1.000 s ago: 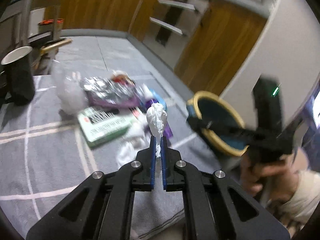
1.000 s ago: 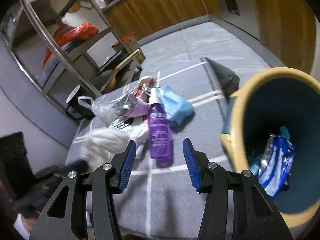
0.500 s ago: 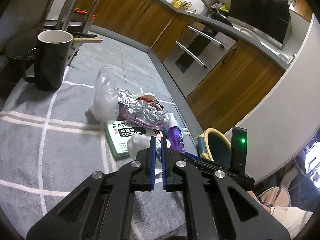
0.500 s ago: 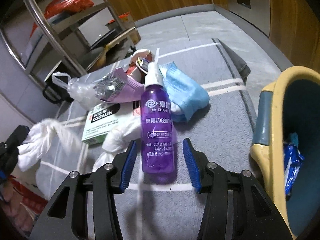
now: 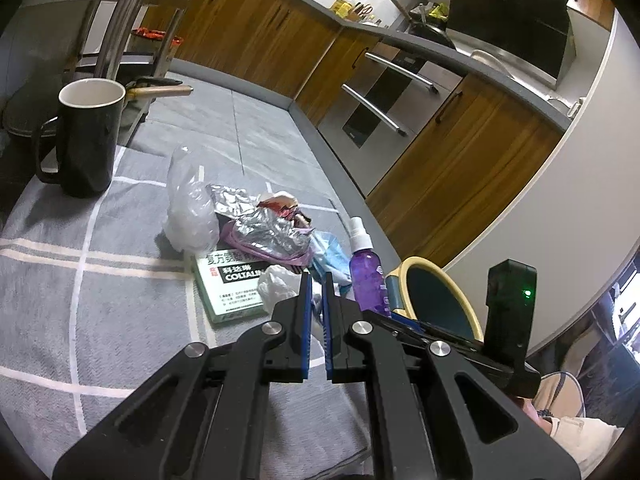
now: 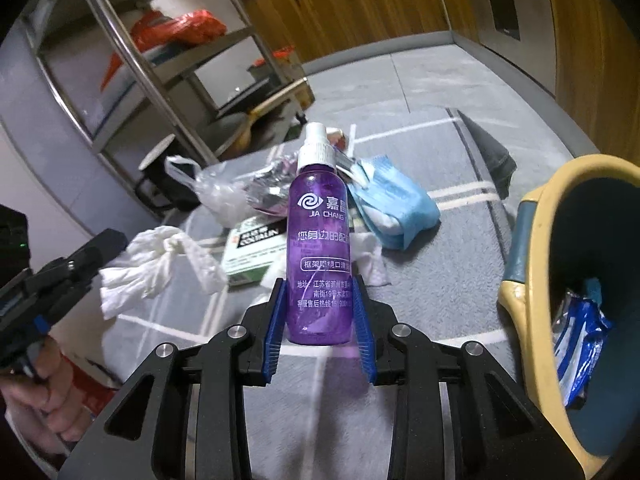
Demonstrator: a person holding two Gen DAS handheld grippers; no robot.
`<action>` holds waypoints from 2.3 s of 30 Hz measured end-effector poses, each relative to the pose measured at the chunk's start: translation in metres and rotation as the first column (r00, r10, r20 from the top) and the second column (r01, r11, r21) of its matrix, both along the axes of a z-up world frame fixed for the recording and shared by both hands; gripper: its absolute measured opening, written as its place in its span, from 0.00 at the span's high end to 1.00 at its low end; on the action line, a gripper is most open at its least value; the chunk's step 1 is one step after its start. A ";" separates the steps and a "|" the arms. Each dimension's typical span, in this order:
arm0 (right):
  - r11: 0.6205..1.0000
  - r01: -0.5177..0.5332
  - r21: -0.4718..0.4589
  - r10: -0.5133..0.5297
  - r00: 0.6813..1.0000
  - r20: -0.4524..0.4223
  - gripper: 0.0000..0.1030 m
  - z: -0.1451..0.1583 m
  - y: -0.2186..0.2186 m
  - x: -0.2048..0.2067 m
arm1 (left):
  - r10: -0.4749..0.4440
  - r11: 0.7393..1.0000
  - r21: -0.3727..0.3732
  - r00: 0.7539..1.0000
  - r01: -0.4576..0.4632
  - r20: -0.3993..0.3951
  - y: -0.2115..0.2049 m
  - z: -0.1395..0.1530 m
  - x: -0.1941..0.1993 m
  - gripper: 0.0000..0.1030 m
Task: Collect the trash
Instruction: 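Carry the tissue and spray bottle with both tools over the teal bin, then open both tools to drop the tissue and spray bottle into the bin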
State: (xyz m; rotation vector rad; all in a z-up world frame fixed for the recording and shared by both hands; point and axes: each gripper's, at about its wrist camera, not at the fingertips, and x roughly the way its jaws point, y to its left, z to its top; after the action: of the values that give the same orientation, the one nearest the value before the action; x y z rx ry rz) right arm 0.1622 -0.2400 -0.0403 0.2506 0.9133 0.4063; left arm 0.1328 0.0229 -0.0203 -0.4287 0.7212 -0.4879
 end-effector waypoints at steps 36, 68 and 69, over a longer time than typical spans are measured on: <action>0.949 0.315 0.020 -0.315 0.946 0.071 0.67 0.036 -0.169 -0.087 | -0.309 0.949 -0.036 0.947 0.313 0.086 -0.185 0.044 -0.007 0.96; 0.904 0.427 -0.001 -0.427 0.904 -0.037 0.67 0.002 -0.219 -0.089 | -0.376 0.917 0.077 0.913 0.391 -0.158 -0.259 -0.024 0.009 0.81; 0.903 0.430 -0.003 -0.429 0.902 -0.043 0.67 0.001 -0.218 -0.088 | -0.370 0.920 0.076 0.916 0.384 -0.155 -0.259 -0.023 0.010 0.78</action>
State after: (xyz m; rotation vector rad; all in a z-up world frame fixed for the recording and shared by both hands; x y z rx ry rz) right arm 0.0743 -0.4580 -0.0394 0.4578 0.8693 -0.0068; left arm 0.1427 -0.2362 -0.0438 -0.2236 0.9671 -0.7864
